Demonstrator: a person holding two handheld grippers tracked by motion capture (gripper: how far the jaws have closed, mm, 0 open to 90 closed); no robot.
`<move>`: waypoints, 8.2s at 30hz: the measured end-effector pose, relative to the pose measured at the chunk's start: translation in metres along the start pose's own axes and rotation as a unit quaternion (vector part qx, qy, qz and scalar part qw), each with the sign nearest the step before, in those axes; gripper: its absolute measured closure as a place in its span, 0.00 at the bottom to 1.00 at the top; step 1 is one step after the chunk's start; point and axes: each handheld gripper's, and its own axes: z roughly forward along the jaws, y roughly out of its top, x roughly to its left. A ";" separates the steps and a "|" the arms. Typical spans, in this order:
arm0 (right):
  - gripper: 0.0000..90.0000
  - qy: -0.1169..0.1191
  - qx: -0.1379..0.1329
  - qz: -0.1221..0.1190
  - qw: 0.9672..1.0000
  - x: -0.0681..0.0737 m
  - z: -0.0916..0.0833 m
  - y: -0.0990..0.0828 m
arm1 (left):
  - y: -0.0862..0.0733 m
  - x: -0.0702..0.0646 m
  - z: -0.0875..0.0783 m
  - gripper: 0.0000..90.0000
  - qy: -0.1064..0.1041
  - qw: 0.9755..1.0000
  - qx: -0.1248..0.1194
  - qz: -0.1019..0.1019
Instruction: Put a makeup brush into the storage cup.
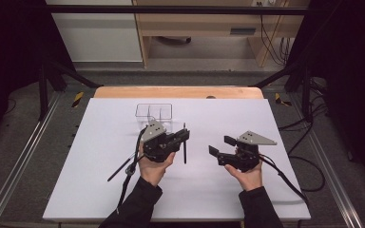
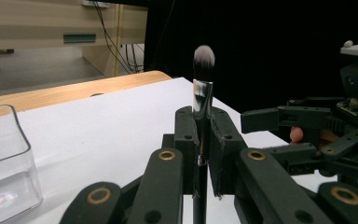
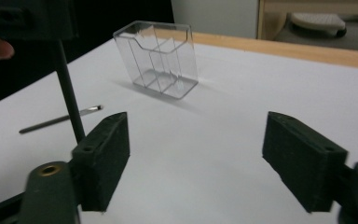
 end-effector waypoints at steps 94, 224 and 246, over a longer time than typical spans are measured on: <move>0.06 -0.042 0.039 -0.002 0.998 -0.017 -0.006 -0.013 | 0.082 0.090 0.010 0.92 0.124 0.991 0.002 0.056; 0.05 -0.039 0.036 -0.006 0.999 -0.013 -0.006 -0.012 | 0.007 0.136 0.004 0.72 0.169 0.982 0.070 0.050; 0.05 -0.040 0.029 -0.007 0.999 -0.012 -0.010 -0.010 | 0.000 0.101 -0.056 0.31 0.133 0.989 0.045 0.057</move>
